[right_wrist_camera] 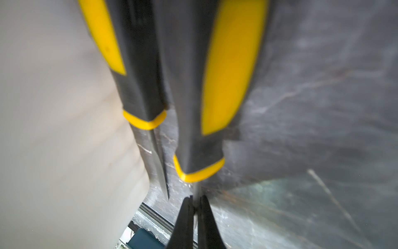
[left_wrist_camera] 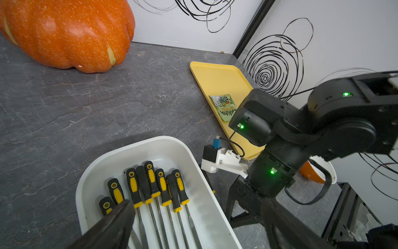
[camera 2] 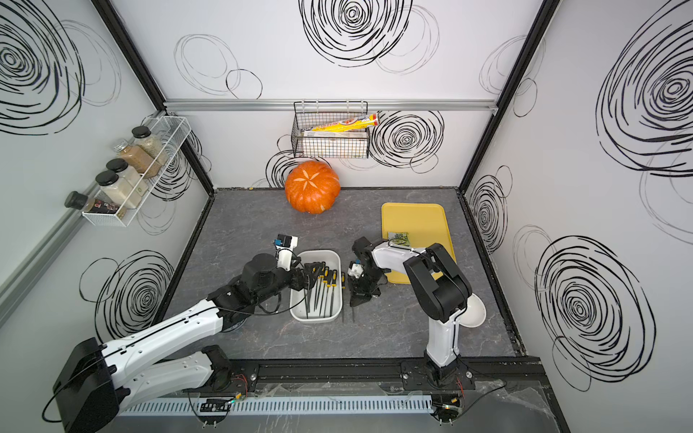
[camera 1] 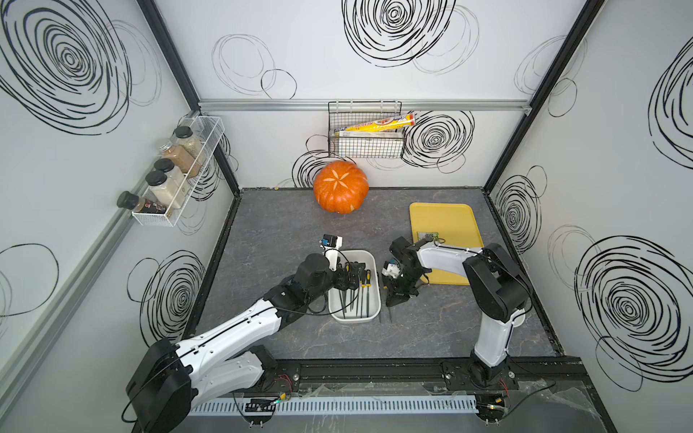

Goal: Take the file tool out of the storage box
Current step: Place the file tool at the center of the board.

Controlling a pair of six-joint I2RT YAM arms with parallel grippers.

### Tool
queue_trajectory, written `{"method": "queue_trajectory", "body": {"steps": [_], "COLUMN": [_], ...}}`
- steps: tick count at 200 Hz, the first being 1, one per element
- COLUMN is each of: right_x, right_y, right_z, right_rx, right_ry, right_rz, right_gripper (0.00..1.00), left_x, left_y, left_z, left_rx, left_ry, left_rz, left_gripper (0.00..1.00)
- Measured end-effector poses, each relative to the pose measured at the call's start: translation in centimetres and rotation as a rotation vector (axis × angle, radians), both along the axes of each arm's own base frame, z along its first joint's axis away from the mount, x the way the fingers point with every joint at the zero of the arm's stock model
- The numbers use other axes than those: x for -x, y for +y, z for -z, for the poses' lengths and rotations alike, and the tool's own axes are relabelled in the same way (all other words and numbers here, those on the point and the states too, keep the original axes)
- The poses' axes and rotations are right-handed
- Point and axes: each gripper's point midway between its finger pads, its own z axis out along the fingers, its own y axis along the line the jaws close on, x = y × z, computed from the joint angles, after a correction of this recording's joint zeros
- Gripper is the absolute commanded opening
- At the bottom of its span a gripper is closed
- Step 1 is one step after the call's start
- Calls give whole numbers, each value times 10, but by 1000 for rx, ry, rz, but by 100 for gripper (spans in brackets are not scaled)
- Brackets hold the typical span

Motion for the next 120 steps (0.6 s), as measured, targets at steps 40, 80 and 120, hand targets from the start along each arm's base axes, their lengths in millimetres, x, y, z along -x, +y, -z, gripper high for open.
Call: {"method": "queue_trajectory", "body": {"steps": [40, 80, 120], "right_x": [-2, -4, -13], "right_y": [3, 1, -5], "right_z": [0, -2, -27], "right_rx": [-21, -11, -10], "right_ry": [-12, -40, -175], "right_rz": [-9, -18, -8], "right_gripper": [19, 21, 22], "left_x": [-5, -9, -23], "left_y": [-4, -4, -4], "left_z": [12, 30, 65], "left_rx": [-35, -89, -211], "left_ry": [39, 93, 198], "left_rz": [0, -18, -73], "left_gripper": [99, 85, 61]}}
